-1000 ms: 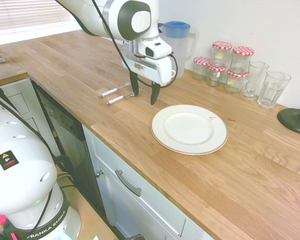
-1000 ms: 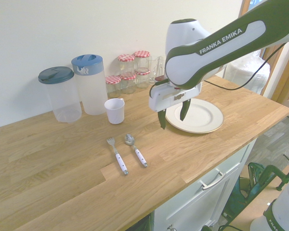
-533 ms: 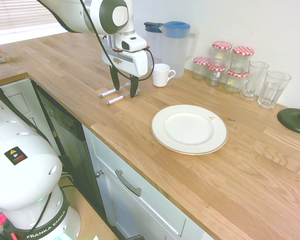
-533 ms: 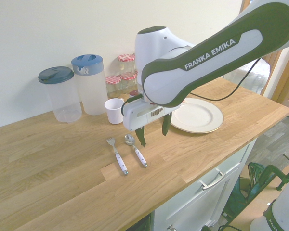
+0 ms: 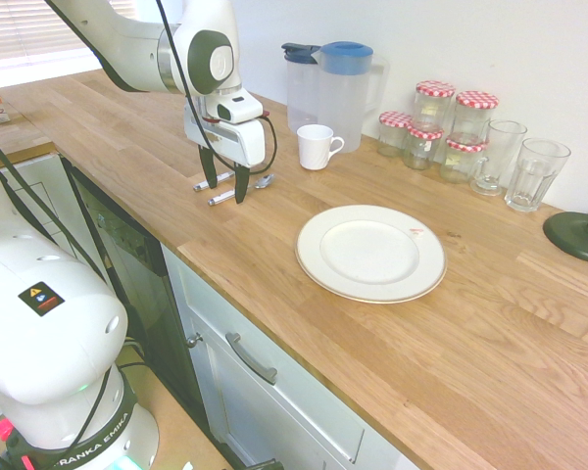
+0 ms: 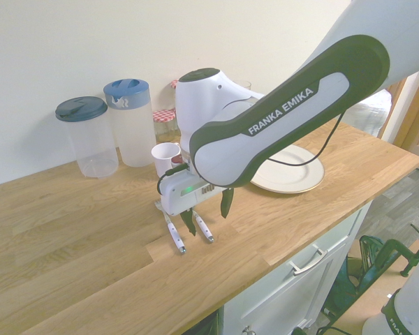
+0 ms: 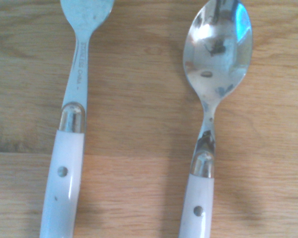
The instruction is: Put the spoon into the plate
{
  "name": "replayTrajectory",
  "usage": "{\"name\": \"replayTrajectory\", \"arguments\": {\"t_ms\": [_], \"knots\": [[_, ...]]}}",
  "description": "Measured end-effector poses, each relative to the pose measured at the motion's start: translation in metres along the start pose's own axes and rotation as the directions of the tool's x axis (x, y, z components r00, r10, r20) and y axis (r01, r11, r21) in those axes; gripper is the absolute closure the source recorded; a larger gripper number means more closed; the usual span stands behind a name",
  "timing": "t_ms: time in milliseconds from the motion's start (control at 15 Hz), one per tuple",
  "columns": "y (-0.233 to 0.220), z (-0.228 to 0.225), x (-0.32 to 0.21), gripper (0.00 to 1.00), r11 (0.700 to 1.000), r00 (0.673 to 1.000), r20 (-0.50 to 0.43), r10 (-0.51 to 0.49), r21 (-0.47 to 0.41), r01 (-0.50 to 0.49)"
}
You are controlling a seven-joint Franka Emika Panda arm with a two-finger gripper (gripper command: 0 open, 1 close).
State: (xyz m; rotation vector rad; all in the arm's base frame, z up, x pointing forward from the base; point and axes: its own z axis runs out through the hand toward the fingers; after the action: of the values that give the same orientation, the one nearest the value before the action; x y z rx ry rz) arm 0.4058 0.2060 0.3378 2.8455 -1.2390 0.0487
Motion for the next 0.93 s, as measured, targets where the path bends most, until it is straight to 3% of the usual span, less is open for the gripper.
{"name": "replayTrajectory", "arguments": {"t_ms": [67,133,933], "knots": [[-0.002,0.002,-0.001,0.00,1.000,1.000,-0.002,0.008,-0.004,-0.008],[-0.004,0.004,-0.001,1.00,1.000,1.000,-0.007,0.014,-0.006,-0.014],[-0.020,0.011,-0.006,1.00,1.000,1.000,-0.016,0.014,-0.002,-0.014]]}}
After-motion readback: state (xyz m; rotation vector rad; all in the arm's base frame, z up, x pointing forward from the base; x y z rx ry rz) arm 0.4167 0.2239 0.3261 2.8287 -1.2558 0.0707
